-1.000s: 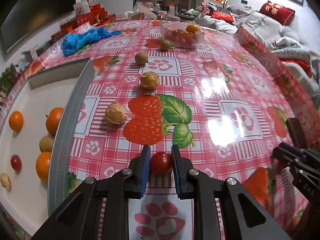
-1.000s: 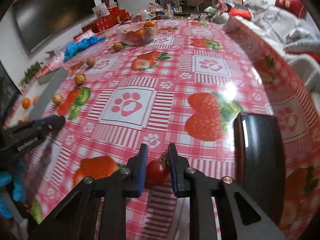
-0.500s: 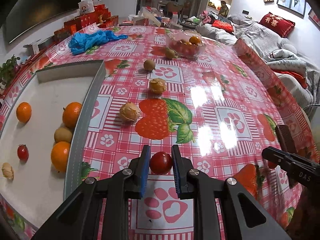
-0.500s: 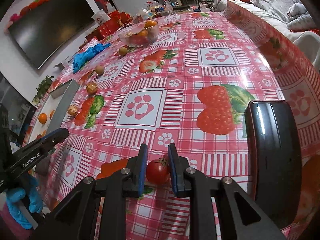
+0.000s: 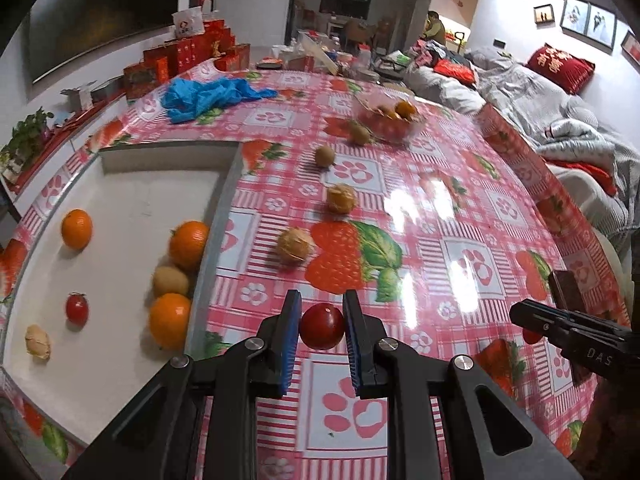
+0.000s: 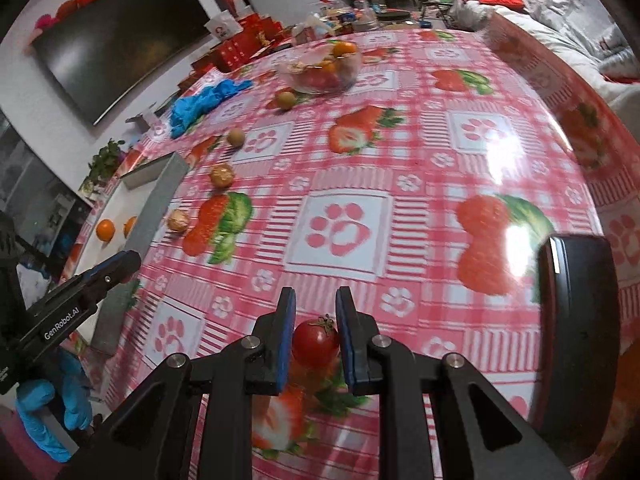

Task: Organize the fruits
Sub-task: 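Lift and carry both held tomatoes over the white tray, then open both tools, dropping the tomatoes into the white tray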

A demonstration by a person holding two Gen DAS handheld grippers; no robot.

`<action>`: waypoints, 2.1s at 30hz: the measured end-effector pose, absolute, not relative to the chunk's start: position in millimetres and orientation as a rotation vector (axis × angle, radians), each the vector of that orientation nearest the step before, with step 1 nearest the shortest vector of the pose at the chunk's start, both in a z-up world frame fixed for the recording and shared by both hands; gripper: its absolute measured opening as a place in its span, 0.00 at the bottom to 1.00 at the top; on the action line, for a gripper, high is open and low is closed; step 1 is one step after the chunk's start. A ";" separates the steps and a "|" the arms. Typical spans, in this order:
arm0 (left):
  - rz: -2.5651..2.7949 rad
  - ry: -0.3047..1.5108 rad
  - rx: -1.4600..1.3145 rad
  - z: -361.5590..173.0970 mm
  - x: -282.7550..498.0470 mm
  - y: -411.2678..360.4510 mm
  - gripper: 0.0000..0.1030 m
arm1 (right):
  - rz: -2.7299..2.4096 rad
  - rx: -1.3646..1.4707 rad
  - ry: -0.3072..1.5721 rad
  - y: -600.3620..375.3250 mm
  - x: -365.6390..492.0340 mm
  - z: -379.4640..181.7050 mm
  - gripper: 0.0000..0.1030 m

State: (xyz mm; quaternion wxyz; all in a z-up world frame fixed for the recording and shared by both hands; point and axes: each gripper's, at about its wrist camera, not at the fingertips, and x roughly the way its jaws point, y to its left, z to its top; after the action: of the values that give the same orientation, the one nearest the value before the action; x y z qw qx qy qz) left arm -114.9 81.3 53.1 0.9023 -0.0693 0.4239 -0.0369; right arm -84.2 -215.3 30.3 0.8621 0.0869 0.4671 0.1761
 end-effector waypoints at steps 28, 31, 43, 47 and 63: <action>0.189 0.820 -0.258 55.5 -136.0 210.5 0.22 | 0.732 0.017 1.000 -17.2 -62.9 65.1 0.22; 0.210 0.825 -0.269 52.7 -137.4 220.9 0.22 | 0.763 0.006 1.015 3.1 -63.0 63.1 0.22; 0.243 0.851 -0.296 39.7 -139.1 238.2 0.22 | 0.850 0.003 1.063 52.5 -63.2 57.2 0.22; 0.245 0.863 -0.298 35.7 -138.3 238.8 0.22 | 0.854 -0.017 1.076 61.1 -63.7 52.8 0.22; 0.234 0.897 -0.270 30.6 -135.7 229.7 0.69 | 0.857 -0.026 1.092 66.3 -62.2 48.9 0.62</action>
State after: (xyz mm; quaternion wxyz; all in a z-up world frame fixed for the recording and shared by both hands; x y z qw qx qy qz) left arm -135.7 229.7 30.6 0.8857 -0.1300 0.4311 0.1127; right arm -62.2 66.3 48.9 0.7687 -0.0121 0.5030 0.3949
